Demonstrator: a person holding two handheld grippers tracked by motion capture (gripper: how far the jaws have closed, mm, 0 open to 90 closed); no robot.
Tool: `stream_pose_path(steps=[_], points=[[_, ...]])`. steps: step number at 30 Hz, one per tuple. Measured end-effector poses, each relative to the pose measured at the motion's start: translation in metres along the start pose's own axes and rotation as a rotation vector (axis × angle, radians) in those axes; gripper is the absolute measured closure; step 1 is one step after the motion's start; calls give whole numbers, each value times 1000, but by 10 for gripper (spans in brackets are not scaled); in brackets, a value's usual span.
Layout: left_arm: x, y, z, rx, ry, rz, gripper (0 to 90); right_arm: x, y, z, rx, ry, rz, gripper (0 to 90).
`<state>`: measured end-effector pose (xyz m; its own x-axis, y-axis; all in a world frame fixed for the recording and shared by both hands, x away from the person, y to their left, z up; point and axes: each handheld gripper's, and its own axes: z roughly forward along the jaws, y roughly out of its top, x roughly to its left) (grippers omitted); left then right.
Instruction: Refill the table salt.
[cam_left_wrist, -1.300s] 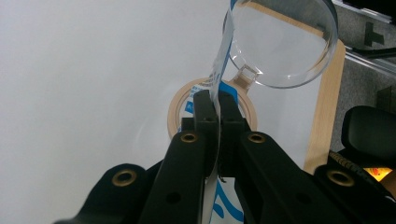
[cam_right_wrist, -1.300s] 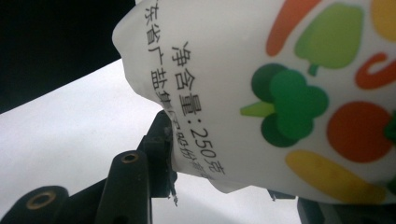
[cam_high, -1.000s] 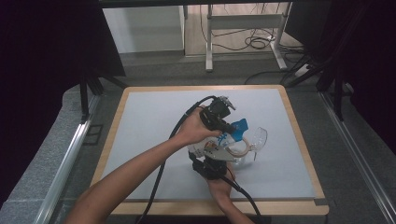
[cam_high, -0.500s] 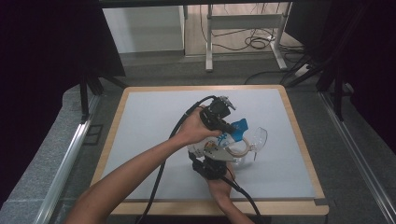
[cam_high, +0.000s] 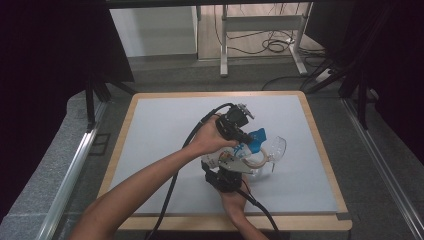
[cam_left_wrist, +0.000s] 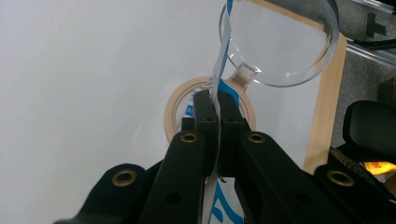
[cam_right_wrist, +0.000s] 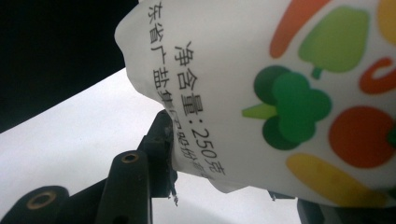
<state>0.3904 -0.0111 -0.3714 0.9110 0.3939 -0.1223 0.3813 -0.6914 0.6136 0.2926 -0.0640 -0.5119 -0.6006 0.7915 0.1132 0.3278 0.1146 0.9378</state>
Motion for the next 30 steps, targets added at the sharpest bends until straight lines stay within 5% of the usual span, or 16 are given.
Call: stream_pose_path(steps=[30], points=[[-3,6,1,14,10,16,900,0,9,3,-41,-2,87,543]])
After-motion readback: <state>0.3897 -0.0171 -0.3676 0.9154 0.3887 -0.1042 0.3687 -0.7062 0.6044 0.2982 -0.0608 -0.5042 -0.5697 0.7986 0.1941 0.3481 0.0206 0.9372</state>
